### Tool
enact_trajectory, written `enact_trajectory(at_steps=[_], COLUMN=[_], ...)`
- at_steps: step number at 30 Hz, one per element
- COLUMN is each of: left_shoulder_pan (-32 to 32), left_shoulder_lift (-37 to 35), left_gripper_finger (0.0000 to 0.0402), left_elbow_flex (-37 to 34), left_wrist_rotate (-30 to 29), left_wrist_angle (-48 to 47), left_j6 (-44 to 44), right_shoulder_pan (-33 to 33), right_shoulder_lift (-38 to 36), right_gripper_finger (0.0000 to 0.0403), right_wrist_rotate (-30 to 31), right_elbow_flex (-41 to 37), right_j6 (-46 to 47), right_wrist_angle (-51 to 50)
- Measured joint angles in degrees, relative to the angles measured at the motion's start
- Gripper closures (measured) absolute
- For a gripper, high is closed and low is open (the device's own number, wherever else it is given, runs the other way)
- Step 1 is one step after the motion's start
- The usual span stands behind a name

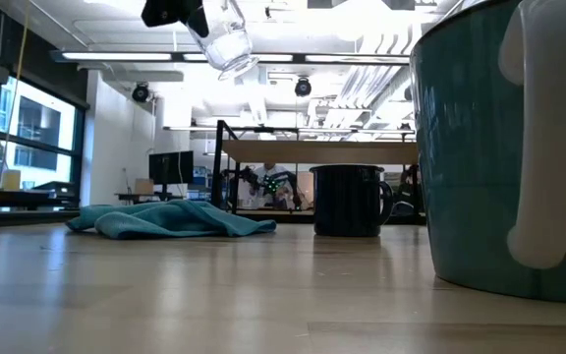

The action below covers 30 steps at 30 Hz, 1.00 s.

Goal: Stack small to large cups/mugs on shelf
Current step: Put the transparent mug on the shelf

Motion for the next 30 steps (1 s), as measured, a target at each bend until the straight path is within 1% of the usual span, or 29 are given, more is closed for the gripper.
enact_trajectory(at_steps=[13, 21, 30], left_shoulder_pan=[4.7, 4.8, 6.9], left_shoulder_lift=[0.0, 0.0, 0.0], left_gripper_finger=[0.0401, 0.0401, 0.0401], left_elbow_flex=[0.0, 0.0, 0.0], left_wrist_rotate=[0.1, -0.1, -0.2], left_wrist_angle=[0.6, 1.9, 5.0], left_j6=[5.6, 8.8, 13.3], right_shoulder_pan=[0.0, 0.0, 0.0], right_shoulder_lift=[0.0, 0.0, 0.0], right_gripper_finger=[0.0269, 0.0269, 0.0269], right_wrist_rotate=[0.0, 0.0, 0.0], right_elbow_flex=[0.0, 0.0, 0.0], right_j6=[0.0, 0.0, 0.9], right_wrist_angle=[0.0, 0.0, 0.0])
